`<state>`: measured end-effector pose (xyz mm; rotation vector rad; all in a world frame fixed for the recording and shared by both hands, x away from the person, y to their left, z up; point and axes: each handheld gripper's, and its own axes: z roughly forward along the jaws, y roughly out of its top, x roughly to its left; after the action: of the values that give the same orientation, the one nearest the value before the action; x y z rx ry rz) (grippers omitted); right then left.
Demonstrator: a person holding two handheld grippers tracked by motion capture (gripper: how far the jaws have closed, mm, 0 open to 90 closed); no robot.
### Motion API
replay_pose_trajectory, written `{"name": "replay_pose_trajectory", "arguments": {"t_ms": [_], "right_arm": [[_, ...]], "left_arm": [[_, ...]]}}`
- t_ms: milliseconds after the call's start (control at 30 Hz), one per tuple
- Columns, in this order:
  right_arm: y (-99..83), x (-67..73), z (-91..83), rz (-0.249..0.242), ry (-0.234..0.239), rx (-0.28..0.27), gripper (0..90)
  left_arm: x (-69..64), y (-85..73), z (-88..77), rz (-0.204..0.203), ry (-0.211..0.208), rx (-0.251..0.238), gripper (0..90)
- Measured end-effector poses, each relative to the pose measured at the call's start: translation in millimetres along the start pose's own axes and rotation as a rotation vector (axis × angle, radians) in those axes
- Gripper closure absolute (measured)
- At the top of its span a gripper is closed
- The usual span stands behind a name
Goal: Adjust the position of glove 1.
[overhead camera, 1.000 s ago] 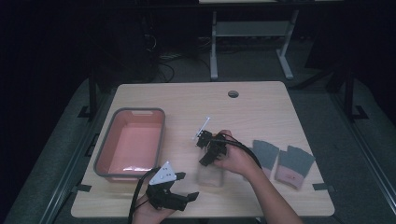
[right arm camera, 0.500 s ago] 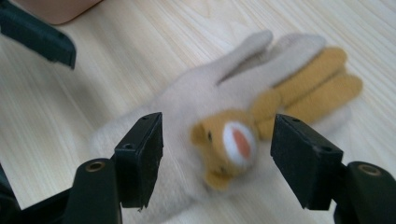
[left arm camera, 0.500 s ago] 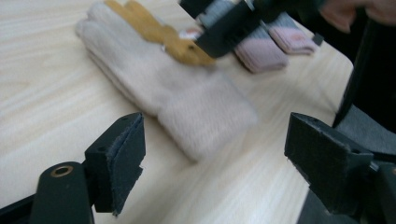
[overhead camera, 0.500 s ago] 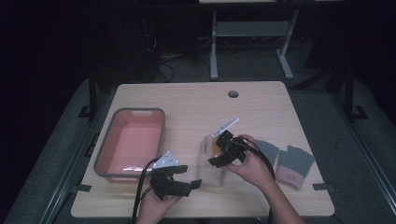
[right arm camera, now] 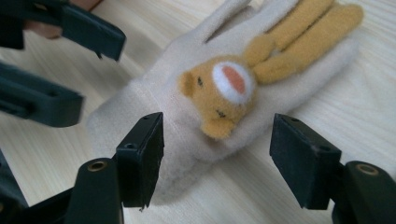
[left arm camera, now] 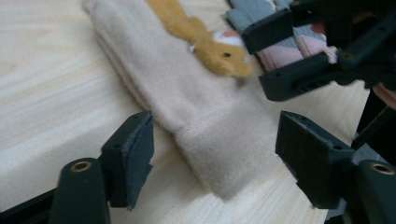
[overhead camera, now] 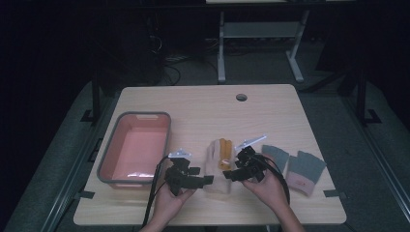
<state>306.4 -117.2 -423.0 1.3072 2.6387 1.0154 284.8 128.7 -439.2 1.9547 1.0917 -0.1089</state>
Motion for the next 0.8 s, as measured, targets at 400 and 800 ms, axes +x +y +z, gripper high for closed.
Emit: {"name": "replay_pose_trajectory", "arguments": {"t_ms": [400, 800], "right_arm": [[-14.8, -12.4, 8.8, 0.141, 0.055, -0.037, 36.4], [-25.1, -17.6, 19.5, 0.268, 0.101, -0.039, 42.4]], "left_arm": [[8.3, 0.4, 13.9, -0.080, 0.013, 0.051, 37.4], [9.2, -1.3, 24.7, -0.081, 0.020, 0.079, 46.1]]}}
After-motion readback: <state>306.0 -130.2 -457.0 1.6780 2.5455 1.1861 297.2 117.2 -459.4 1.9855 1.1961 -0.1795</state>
